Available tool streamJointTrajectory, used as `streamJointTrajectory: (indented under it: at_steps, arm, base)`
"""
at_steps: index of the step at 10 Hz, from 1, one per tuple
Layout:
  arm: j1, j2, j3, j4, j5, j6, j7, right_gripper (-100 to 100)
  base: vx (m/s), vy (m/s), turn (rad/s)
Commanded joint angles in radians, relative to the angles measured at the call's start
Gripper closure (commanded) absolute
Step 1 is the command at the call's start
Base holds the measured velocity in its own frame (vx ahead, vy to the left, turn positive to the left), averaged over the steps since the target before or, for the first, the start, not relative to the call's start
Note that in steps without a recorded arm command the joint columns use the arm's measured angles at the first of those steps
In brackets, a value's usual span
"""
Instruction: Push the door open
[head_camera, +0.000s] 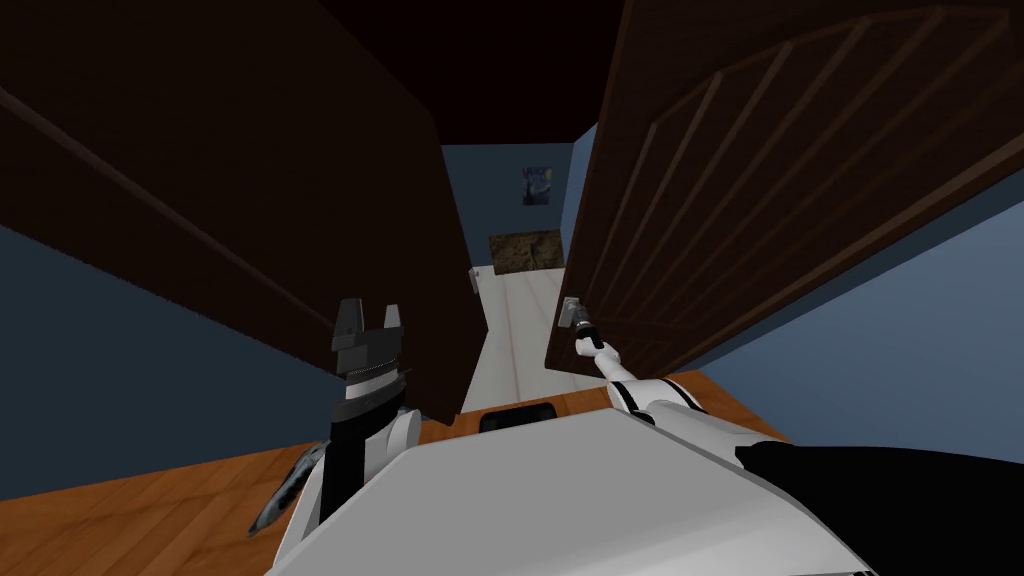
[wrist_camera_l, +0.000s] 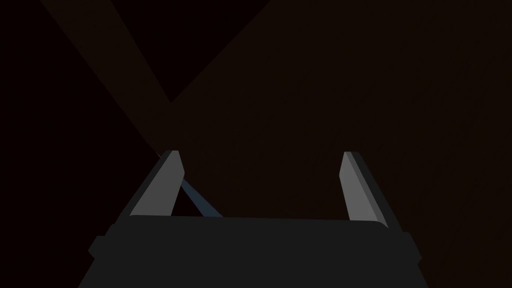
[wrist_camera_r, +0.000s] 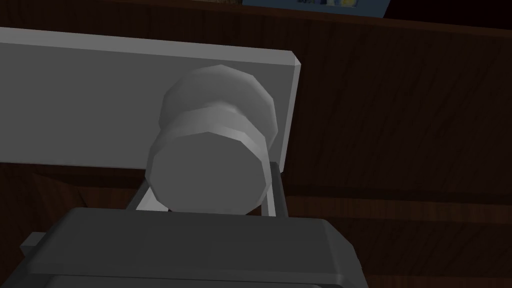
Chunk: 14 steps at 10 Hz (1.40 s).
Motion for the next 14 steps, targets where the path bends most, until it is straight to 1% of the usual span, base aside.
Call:
streamJointTrajectory:
  at_steps: [1, 2, 3, 5, 6, 7, 9, 14]
  arm:
    - [0.013, -0.003, -0.014, -0.047, -0.003, 0.016, 0.011, 100]
    - [0.013, -0.003, -0.014, -0.047, -0.003, 0.016, 0.011, 100]
    - [0.0, 0.013, -0.041, -0.035, -0.007, 0.016, 0.041, 100]
    - [-0.013, 0.029, -0.066, -0.023, -0.011, 0.016, 0.071, 100]
    - [-0.025, 0.043, -0.091, -0.012, -0.015, 0.017, 0.099, 100]
    - [-0.019, 0.039, -0.07, -0.007, -0.01, 0.025, 0.077, -100]
    - [-0.021, 0.041, -0.066, -0.007, -0.008, 0.029, 0.076, -100]
    - [-0.029, 0.055, -0.046, -0.008, 0.001, 0.052, 0.068, -100]
  base:
    - [0.027, -0.004, 0.01]
    - [0.013, -0.005, -0.003]
    - [0.061, 0.008, -0.072]
    - [0.096, 0.01, -0.072]
    - [0.143, 0.012, -0.079]
    - [-0.032, 0.035, -0.027]
    - [-0.172, 0.038, 0.007]
    - [-0.192, 0.08, -0.002]
